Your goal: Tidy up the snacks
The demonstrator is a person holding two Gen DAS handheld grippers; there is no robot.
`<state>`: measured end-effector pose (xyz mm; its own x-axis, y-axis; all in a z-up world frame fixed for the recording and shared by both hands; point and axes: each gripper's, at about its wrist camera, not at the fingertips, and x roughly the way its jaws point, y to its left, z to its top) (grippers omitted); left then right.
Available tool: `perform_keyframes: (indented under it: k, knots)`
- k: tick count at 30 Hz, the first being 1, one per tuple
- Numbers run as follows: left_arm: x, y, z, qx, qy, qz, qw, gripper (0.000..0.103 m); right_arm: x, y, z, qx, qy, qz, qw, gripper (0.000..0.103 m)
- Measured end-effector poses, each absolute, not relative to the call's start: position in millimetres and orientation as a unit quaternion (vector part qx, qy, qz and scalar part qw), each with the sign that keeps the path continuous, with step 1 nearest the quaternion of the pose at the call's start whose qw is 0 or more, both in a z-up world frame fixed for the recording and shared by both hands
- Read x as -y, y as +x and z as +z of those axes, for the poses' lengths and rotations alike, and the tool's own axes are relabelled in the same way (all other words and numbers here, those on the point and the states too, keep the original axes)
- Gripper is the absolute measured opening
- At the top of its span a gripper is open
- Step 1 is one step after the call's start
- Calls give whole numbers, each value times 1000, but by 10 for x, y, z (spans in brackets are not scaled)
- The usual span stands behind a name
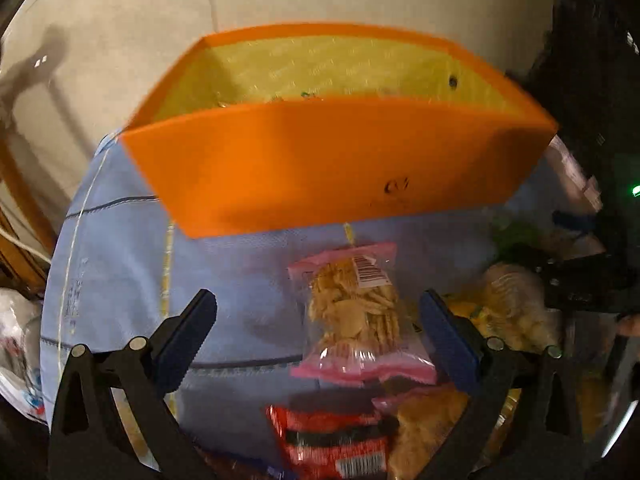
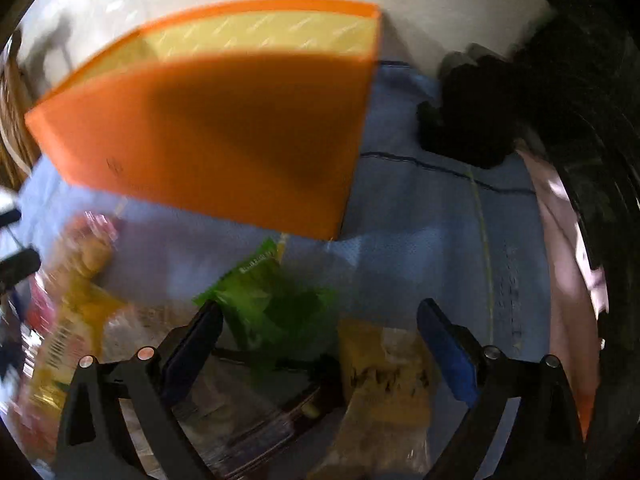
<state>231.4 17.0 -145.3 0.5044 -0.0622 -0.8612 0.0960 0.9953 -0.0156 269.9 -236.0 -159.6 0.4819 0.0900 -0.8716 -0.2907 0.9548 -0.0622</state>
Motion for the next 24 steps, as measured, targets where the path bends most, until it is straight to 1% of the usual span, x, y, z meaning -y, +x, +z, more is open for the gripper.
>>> perform_keyframes:
  k: [3, 6, 8, 9, 10, 11, 12, 13, 14, 16, 18, 19, 21, 22, 24]
  knots:
    - [-108, 2540, -1641, -519, 24, -36, 854, 99, 2311, 2712, -1606, -478, -108, 137, 861, 98]
    - [-87, 2666, -1868, -553, 26, -46, 832, 99, 2270, 2720, -1619, -490, -107, 127, 855, 97]
    - [-143, 2641, -1902, -550, 4, -38, 834, 99, 2256, 2690, -1609, -490, -101, 124, 857, 93]
    - [-155, 2612, -1909, -543, 4, -36, 839, 99, 2240, 2674, -1635, -497, -92, 128, 853, 74]
    - [-153, 2552, -1911, -532, 14, -47, 845, 99, 2245, 2681, -1661, -508, -73, 135, 847, 50]
    - [-152, 2500, -1898, -525, 20, -54, 849, 90, 2246, 2690, -1668, -516, -55, 126, 845, 49]
    - [-147, 2451, -1876, -523, 23, -60, 850, 81, 2232, 2674, -1659, -517, -51, 117, 846, 45]
    - [-107, 2401, -1815, -526, 38, -77, 846, 62, 2211, 2654, -1649, -515, -51, 113, 848, 40]
    - [-86, 2385, -1787, -535, 44, -87, 839, 56, 2176, 2608, -1611, -511, -53, 107, 851, 40]
    - [-82, 2326, -1700, -536, 55, -79, 839, 54, 2153, 2541, -1528, -503, -49, 104, 857, 39]
    - [-61, 2223, -1563, -505, 90, -51, 857, 53, 2179, 2452, -1385, -491, -25, 101, 865, 39]
    - [-90, 2141, -1436, -489, 92, -41, 866, 53, 2224, 2387, -1273, -486, -1, 97, 869, 39]
    - [-193, 2015, -1169, -469, 63, -36, 880, 53, 2350, 2231, -1048, -467, 51, 94, 878, 39]
    - [-290, 1930, -923, -445, 31, -33, 894, 53, 2383, 2180, -934, -456, 62, 91, 883, 39]
    - [-360, 1954, -664, -433, 10, -38, 901, 53, 2446, 2084, -679, -430, 79, 88, 895, 40]
